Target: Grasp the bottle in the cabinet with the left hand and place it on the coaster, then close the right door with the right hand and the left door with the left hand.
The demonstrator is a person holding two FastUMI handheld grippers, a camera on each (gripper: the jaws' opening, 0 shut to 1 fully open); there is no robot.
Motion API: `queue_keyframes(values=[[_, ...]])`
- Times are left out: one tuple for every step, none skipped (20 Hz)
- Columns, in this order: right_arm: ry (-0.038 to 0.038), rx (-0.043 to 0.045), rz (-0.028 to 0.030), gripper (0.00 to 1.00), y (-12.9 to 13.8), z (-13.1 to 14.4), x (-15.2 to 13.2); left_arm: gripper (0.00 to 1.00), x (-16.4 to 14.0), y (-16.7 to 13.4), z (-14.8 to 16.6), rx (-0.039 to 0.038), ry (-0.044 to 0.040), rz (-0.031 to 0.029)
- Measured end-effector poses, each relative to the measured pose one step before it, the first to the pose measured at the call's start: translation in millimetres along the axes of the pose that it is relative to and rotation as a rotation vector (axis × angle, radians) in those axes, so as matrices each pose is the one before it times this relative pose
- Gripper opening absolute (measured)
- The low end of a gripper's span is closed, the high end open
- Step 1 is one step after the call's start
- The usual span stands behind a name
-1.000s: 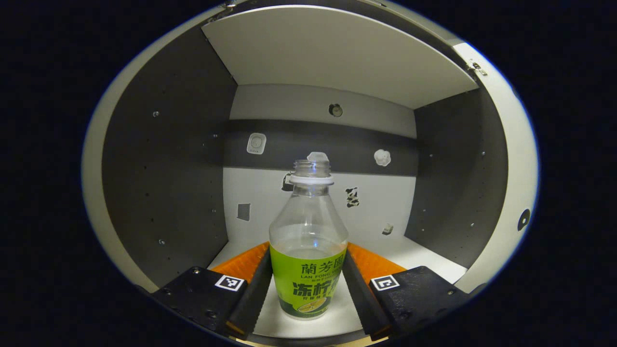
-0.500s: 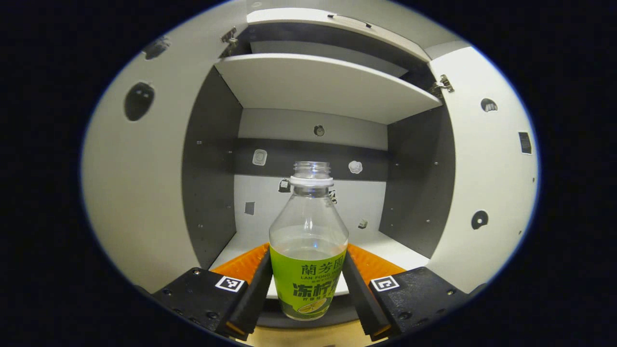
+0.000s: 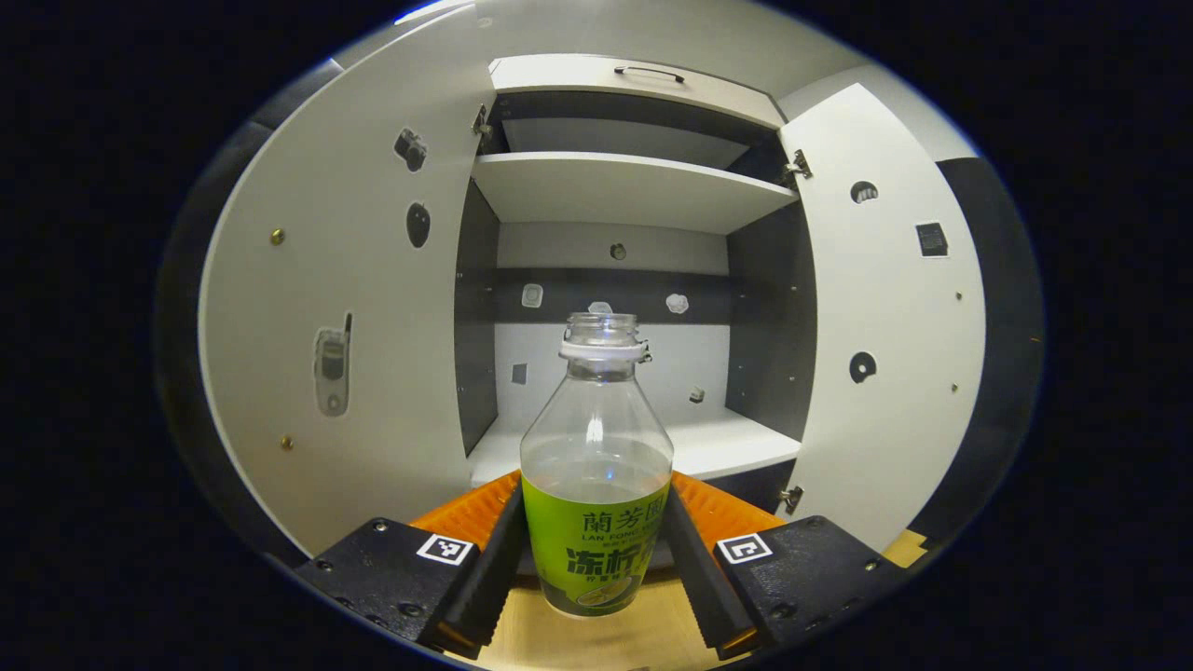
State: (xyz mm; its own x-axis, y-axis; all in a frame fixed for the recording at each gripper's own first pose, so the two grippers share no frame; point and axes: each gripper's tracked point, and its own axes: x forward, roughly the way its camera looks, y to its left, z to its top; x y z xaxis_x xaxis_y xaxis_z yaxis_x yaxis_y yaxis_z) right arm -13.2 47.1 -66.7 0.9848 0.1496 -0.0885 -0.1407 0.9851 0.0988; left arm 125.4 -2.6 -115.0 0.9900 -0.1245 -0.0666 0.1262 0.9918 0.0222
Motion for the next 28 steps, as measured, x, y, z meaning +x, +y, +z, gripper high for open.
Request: queue_keyframes(values=[[-0.00457,0.00324,0.01856,0.96,5.20,1.24,-1.20,0.80,-10.72,-1.76,-9.30,-0.02019,0.01347,-0.00311],[-0.00511,0.00046,0.01791,0.94,3.96,0.68,-1.13,0.80,-9.19,-1.24,-11.04,-0.01329,0.01297,-0.00128],[-0.00506,-0.00105,0.01462,0.96,3.00,0.33,-0.17,0.81,-9.16,-0.83,-11.59,-0.00331,0.01359,0.00253],[-0.00292,-0.00195,0.01140,0.96,2.05,0.53,0.95,0.81,-9.45,-3.32,-13.98,0.00073,0.01664,-0.01032],[-0.00024,-0.00060,0.01014,0.96,2.64,-0.77,0.27,0.81,-9.08,-4.69,-11.21,0.00667,0.00994,-0.01490],[0.00323,0.00111,0.00725,0.96,1.60,-1.19,1.56,0.81,-7.01,-0.65,-9.19,0.00561,0.00528,-0.00405],[0.00439,0.00405,0.00393,0.96,0.81,-1.36,1.82,0.81,-7.02,-0.90,-10.72,-0.00019,0.01051,-0.00071],[0.00320,0.00532,0.00490,0.94,1.09,-2.07,1.60,0.81,-7.46,-1.12,-11.00,-0.01183,0.00840,0.00067],[0.00193,0.00727,0.00367,0.96,1.06,-1.79,2.06,0.81,-3.45,-1.37,-12.14,-0.01982,0.00678,-0.00150],[0.00309,0.00649,0.00248,0.96,0.24,-1.78,2.37,0.81,-2.56,0.13,-11.57,-0.02531,0.00603,0.00030],[0.00328,0.00494,-0.00023,0.96,-0.41,-2.40,2.36,0.81,-4.15,1.07,-11.90,-0.02491,0.00959,-0.00059],[0.00570,0.00473,-0.00252,0.96,-0.64,-2.15,2.81,0.81,-4.65,0.29,-13.34,-0.02102,0.00955,-0.00367],[0.01123,0.00731,0.00005,0.96,0.82,-2.83,2.83,0.81,-3.85,0.77,-11.84,-0.01490,0.00310,-0.00248],[0.00992,0.00738,0.00683,0.94,2.68,-2.74,2.30,0.81,-2.23,3.69,-9.80,-0.00463,-0.00202,0.00403],[-0.00019,0.00654,0.00868,0.96,3.08,0.85,2.46,0.81,-1.98,3.86,-10.34,0.00510,-0.00147,0.00633],[-0.00592,0.00439,0.01103,0.96,2.87,2.15,2.43,0.81,-1.71,2.15,-10.55,0.01289,-0.00415,0.00276],[-0.00728,0.00321,0.00735,0.96,2.36,1.19,2.34,0.81,-0.16,1.78,-9.28,0.01515,-0.00182,0.00185],[-0.00494,0.00326,-0.00128,0.96,0.25,1.00,3.15,0.81,0.85,0.34,-10.82,0.01197,-0.00024,-0.00522],[0.00009,0.00279,-0.00303,0.96,0.07,-0.91,2.17,0.81,1.47,-2.63,-10.72,0.00755,0.01220,-0.01295],[0.00221,0.00452,-0.00656,0.96,-0.84,-0.41,3.02,0.81,1.52,-4.45,-12.76,0.00686,0.01444,-0.01784],[0.00238,0.00607,-0.00539,0.96,-1.09,-0.81,2.02,0.81,0.33,-4.91,-10.55,0.00405,0.01894,-0.02547],[0.00244,0.01146,-0.00100,0.96,-0.22,-0.09,2.24,0.81,-0.46,-5.82,-8.67,0.00102,0.00333,-0.03055],[0.00239,0.02819,0.00134,0.96,1.48,-0.09,2.45,0.81,0.76,-3.77,-5.35,-0.00176,-0.00392,-0.01803],[-0.00343,0.03463,0.00022,0.96,0.84,1.14,1.70,0.81,1.02,-0.90,-8.31,0.00308,0.00340,-0.01180],[-0.01037,0.02534,0.00100,0.96,1.41,2.65,1.72,0.81,2.07,-1.14,-7.50,0.01023,0.00652,-0.00890],[-0.00932,0.01304,0.00088,0.96,0.10,2.17,2.05,0.81,-1.79,-4.21,-6.04,0.02394,0.01163,-0.00557],[-0.00431,0.00067,-0.00064,0.96,-0.23,-1.23,1.69,0.81,1.91,0.61,-4.47,0.03101,-0.00048,-0.00256],[0.00026,-0.00904,-0.00345,0.96,-0.68,-1.24,2.17,0.81,1.04,0.13,-4.53,0.02902,-0.00080,-0.00419]])
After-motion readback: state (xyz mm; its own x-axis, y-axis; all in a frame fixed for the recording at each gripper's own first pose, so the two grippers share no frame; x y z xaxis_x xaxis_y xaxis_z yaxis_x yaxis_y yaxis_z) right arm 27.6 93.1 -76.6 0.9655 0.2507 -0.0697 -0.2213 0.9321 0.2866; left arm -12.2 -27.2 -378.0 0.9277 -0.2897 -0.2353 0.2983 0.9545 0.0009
